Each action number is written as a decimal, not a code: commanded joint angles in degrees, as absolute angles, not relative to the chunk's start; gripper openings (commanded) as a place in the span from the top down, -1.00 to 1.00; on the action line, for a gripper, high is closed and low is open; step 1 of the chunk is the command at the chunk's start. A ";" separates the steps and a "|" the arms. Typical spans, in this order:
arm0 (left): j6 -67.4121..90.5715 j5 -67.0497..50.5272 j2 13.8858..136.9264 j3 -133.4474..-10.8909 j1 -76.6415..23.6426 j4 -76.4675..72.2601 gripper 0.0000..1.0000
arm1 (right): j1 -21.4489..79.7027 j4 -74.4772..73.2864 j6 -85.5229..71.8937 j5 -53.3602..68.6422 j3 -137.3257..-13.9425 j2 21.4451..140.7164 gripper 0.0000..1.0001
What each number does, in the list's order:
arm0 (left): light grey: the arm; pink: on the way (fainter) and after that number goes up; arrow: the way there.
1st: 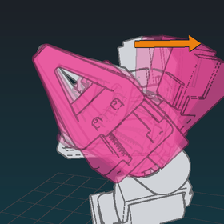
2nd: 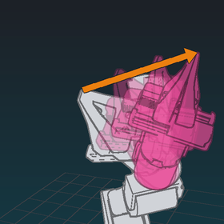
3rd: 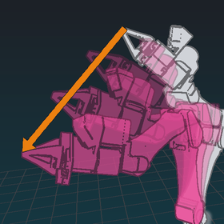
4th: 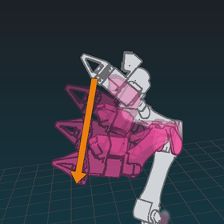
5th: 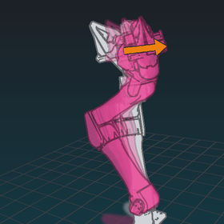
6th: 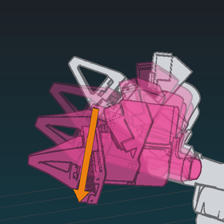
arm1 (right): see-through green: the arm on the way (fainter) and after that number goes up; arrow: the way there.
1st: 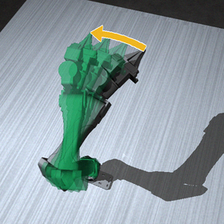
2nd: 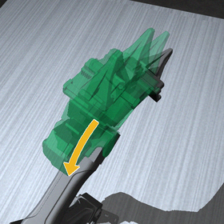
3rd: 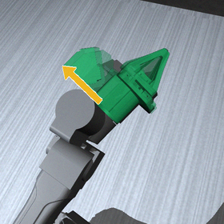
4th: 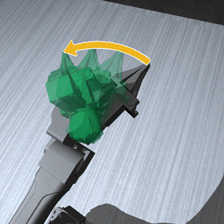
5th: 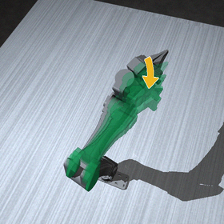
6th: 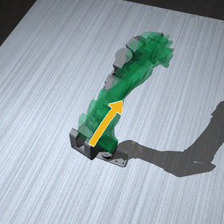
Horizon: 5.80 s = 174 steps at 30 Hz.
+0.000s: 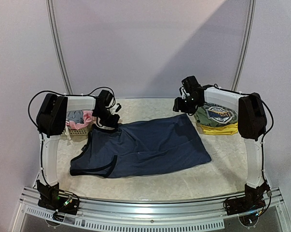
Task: Fold and stack the mixed laundry pile
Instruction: Pick up the 1/3-folded tank top from the center of the board, then fold the 1/3-folded tank top at the center of the board, then move the rectangle-folded tank top to the center of the board.
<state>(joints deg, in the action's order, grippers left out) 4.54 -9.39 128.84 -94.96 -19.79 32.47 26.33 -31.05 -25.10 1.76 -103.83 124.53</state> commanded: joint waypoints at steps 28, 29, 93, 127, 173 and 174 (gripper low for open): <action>5.10 -8.99 128.82 -95.25 -18.54 33.09 1.00 | 14.76 -40.83 -23.12 18.83 -128.53 152.25 0.27; 5.10 -8.99 128.84 -95.27 -18.54 33.05 1.00 | 14.79 -40.73 -23.18 18.67 -128.02 151.62 0.31; 11.58 -0.57 107.21 -72.98 -26.57 19.75 1.00 | 14.76 -22.82 -15.34 11.05 -88.86 116.55 1.00; 16.79 16.68 97.26 -57.59 -39.81 20.91 0.91 | 15.09 -19.23 -17.69 10.21 -69.24 106.25 0.76; 25.78 12.93 111.20 -63.61 -37.23 16.80 0.51 | 23.73 -21.29 -23.31 2.71 -69.43 115.29 0.43; 26.02 12.68 111.30 -63.22 -37.52 16.40 0.51 | 23.73 -21.30 -23.76 2.24 -68.38 114.84 0.43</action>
<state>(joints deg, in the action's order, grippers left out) 23.68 13.72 109.95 -65.17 -36.88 18.83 23.57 -18.55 -20.86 7.27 -73.19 115.52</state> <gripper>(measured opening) 0.246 0.288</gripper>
